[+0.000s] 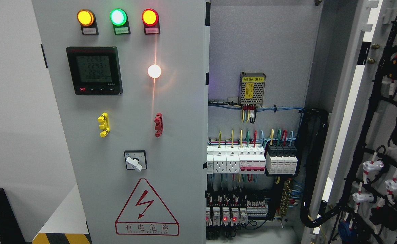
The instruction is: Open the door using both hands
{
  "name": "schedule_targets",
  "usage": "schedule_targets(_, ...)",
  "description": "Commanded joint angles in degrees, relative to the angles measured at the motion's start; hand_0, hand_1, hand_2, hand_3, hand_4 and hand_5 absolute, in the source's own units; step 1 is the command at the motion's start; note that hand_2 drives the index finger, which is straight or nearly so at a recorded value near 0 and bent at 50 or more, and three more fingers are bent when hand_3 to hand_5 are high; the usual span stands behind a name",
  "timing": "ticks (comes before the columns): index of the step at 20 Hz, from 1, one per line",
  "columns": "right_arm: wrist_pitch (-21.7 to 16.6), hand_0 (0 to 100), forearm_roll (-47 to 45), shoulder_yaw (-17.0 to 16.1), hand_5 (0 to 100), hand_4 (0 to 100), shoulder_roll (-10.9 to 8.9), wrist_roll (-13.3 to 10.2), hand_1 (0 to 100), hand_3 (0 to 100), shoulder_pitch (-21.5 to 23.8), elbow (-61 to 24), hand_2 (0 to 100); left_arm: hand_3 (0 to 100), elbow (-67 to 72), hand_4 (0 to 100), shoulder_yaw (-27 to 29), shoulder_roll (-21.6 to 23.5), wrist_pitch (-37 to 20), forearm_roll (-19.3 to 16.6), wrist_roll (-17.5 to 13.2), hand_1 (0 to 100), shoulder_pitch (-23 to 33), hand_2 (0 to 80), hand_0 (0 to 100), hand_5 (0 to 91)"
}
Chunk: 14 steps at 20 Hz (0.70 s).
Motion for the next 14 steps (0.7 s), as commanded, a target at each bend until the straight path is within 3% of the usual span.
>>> schedule_targets(1, 0.0, 0, 0.1, 0.0, 0, 0, 0.00, 0.0, 0, 0, 0.0, -0.9, 0, 0, 19.9, 0, 3.8, -7.1, -0.5, -5.4, 0.2, 0, 0.8, 0.0, 0, 0.0)
schedule_targets(4, 0.0, 0, 0.1, 0.0, 0, 0, 0.00, 0.0, 0, 0, 0.0, -0.9, 0, 0, 20.4, 0, 11.3, -7.3, -0.5, -11.2, 0.2, 0, 2.4, 0.0, 0, 0.0)
schedule_targets(7, 0.0, 0, 0.0, 0.0, 0, 0, 0.00, 0.0, 0, 0, 0.0, -0.9, 0, 0, 21.6, 0, 22.7, -8.3, -0.5, -22.6, 0.2, 0, 3.2, 0.0, 0, 0.0)
schedule_targets(9, 0.0, 0, 0.0, 0.0, 0, 0, 0.00, 0.0, 0, 0, 0.0, -0.9, 0, 0, 21.1, 0, 27.4, -8.6, -0.5, -28.2, 0.2, 0, 4.6, 0.0, 0, 0.0)
schedule_targets(14, 0.0, 0, 0.0, 0.0, 0, 0, 0.00, 0.0, 0, 0, 0.0, -1.0, 0, 0, 21.5, 0, 29.7, -10.9, -0.5, -29.7, 0.2, 0, 6.2, 0.0, 0, 0.0)
